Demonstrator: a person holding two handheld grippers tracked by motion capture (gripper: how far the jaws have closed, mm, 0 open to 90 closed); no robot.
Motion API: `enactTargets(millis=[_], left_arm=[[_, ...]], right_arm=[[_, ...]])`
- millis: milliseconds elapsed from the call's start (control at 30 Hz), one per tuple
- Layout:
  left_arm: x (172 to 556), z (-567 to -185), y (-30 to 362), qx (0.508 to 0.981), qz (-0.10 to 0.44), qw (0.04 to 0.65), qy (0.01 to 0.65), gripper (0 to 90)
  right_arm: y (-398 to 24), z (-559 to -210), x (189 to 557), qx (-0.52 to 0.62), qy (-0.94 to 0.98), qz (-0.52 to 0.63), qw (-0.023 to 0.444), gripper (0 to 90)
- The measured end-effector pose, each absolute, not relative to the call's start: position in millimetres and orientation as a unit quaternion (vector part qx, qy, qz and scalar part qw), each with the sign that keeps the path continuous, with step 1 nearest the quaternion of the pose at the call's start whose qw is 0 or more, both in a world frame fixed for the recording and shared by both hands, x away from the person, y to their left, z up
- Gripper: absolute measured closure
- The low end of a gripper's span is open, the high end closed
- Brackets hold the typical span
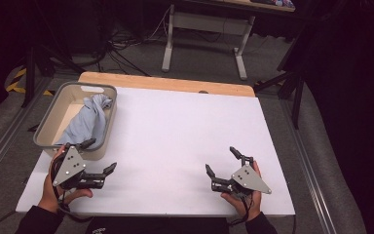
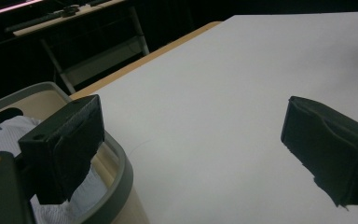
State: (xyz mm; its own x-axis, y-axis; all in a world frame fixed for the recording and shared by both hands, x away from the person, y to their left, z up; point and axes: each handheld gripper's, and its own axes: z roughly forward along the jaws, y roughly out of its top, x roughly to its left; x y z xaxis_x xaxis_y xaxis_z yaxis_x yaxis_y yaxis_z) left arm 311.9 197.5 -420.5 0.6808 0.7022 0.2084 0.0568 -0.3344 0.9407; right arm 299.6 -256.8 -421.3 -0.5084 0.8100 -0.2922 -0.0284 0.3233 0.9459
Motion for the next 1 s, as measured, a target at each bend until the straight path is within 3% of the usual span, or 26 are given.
enactTargets(millis=[1000], left_arm=[[325.0, -400.6, 210.7, 0.752, 0.314, 0.512, 0.271, 4.9]], right_arm=[[-260.0, -418.9, 298.1, 0.279, 0.698, 0.509, 0.419, 7.3]])
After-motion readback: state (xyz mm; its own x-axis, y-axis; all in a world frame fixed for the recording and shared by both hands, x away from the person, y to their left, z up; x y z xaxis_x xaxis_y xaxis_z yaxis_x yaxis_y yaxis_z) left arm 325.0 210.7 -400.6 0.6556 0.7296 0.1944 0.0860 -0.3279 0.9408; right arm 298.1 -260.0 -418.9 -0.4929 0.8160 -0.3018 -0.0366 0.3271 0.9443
